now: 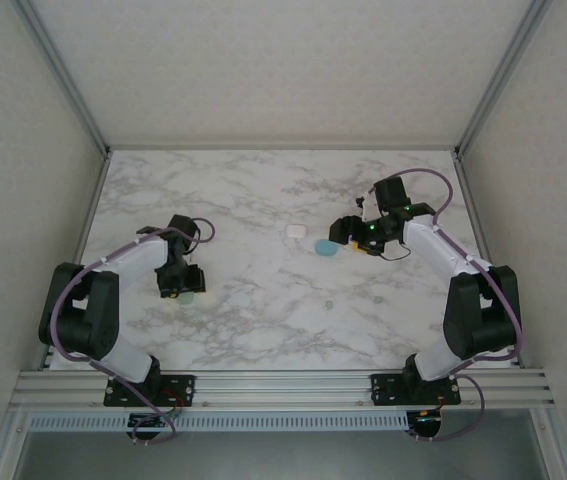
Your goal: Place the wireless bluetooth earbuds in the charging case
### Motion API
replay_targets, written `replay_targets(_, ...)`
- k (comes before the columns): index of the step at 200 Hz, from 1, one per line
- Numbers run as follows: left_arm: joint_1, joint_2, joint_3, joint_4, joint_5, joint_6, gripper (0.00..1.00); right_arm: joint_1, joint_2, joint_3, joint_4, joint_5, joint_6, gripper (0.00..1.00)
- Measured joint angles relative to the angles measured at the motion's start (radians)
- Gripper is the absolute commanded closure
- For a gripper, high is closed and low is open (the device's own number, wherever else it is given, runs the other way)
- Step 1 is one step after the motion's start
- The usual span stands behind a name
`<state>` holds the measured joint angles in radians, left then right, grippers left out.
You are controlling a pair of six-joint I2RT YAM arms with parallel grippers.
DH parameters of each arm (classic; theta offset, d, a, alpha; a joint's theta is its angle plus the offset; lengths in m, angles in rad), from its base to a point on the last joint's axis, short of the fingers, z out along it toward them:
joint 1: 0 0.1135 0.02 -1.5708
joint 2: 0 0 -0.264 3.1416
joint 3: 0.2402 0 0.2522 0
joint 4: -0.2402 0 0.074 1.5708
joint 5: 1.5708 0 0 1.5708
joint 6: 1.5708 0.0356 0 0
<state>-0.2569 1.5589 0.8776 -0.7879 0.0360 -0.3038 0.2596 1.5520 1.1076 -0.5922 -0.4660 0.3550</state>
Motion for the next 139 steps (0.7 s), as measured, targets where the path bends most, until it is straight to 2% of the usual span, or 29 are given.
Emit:
replay_targets(49, -0.001, 0.001, -0.003, 0.001, 0.000, 0.000, 0.42, 0.000, 0.000, 0.000, 0.000, -0.005, 0.003, 0.25)
replay_targets(85, -0.002, 0.001, -0.008, 0.001, 0.000, -0.007, 0.51, 0.000, 0.000, 0.000, 0.000, -0.006, 0.004, 0.25)
replay_targets(104, -0.003, 0.001, -0.014, 0.002, 0.000, -0.008, 0.50, 0.000, 0.000, 0.000, -0.001, -0.006, 0.004, 0.25)
replay_targets(139, -0.005, 0.001, -0.019, 0.002, -0.001, -0.014, 0.57, 0.000, 0.000, 0.000, -0.005, -0.006, 0.005, 0.24)
